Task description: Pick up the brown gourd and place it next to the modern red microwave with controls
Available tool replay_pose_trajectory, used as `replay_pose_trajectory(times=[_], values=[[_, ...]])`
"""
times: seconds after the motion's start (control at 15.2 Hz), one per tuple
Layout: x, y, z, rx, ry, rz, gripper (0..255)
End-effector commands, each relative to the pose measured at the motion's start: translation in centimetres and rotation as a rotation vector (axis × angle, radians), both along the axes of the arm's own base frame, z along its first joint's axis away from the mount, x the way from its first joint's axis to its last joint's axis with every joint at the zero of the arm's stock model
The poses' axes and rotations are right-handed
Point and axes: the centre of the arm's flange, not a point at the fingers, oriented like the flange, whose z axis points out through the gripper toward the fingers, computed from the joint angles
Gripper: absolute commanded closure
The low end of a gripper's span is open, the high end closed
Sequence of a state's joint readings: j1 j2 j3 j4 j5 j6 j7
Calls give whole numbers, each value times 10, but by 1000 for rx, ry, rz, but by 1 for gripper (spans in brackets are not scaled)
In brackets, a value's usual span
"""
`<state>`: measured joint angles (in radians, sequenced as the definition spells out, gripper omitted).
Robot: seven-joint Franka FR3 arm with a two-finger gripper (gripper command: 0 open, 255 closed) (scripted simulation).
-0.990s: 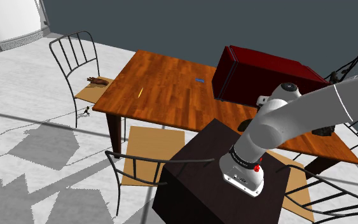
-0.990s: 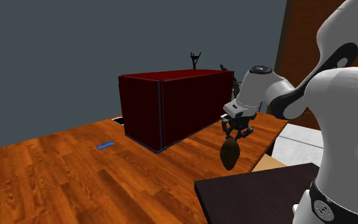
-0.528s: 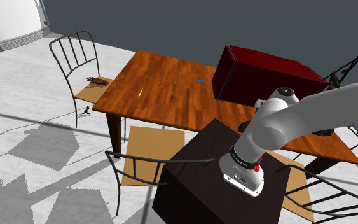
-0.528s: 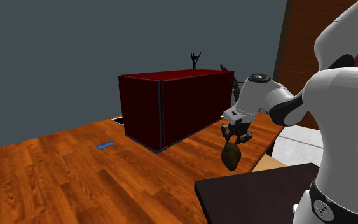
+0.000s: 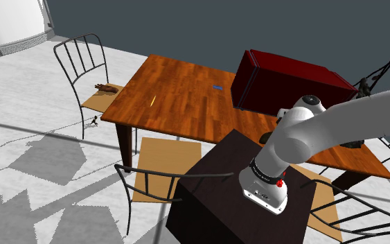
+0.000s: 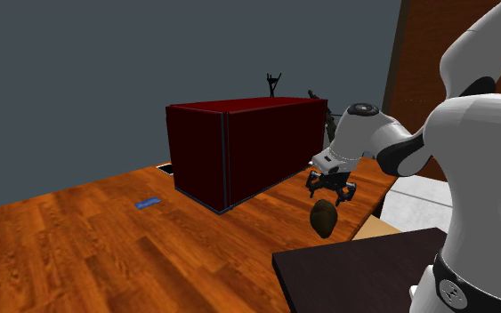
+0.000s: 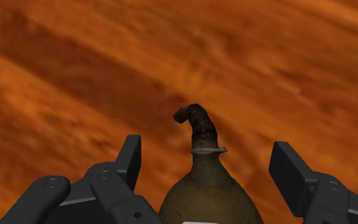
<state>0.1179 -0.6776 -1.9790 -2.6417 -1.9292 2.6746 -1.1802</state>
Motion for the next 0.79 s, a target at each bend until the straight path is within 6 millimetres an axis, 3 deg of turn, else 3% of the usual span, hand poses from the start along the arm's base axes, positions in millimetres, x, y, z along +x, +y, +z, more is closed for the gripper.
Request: replay_pose_trajectory(times=[0.0,0.13,0.4,0.73], values=[[0,0,0,0,0,0,0],[0,0,0,0,0,0,0],[0,18,47,0,0,0,0],[0,18,47,0,0,0,0]])
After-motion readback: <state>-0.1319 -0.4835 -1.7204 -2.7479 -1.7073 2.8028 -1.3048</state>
